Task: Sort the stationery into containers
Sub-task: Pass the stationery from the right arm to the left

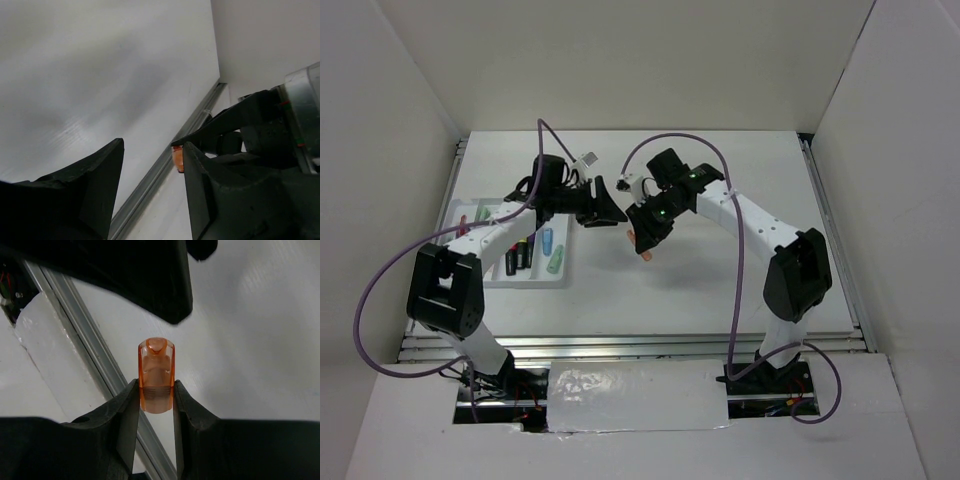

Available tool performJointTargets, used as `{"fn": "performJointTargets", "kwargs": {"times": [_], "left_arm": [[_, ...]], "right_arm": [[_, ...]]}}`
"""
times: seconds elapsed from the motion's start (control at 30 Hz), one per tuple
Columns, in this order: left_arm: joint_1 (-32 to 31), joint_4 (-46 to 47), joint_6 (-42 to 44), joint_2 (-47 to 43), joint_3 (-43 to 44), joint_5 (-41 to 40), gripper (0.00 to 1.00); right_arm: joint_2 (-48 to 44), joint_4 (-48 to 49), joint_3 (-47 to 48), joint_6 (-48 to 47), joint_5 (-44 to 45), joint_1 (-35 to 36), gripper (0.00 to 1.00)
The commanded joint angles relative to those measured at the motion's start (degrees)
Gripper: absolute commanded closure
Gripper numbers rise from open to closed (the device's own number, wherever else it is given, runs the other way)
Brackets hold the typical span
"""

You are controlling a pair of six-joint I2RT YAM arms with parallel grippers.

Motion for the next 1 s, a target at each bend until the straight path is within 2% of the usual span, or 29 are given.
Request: {"fn": "performJointTargets", "kwargs": {"times": [0.0,0.3,0.57,0.8,0.87,0.97], "left_arm": [[-0.9,6.3,-5.0,0.4,-0.3,6.0,0.38],[-1.6,10.4,-7.9,-0.7,-5.7,7.4,0.42],[-2.1,10.4,-7.6,-0.5,-6.0,7.3,0.47],[-2.1,10.9,-7.7,-1.2,-7.8,6.9,0.69],[-1.9,11.0,-7.3,-1.7,-8.0,6.8,0.78],[-0.4,9.6,-5.9,-3.0,-8.8,6.2,0.86]], "right_arm": [[2.0,2.1,4.2,1.5,0.8,1.6,1.00],[3.7,2.8,7.2,2.9,3.1,2.3,1.00],[4.6,3.0,9.8,4.4,3.2,2.6,1.00],[5.3,3.4,11.2,6.4,3.2,3.0,0.99],[5.5,3.1,11.7,6.4,3.4,3.1,0.89],[4.9,2.1,11.5,6.6,3.8,3.1,0.52]]}}
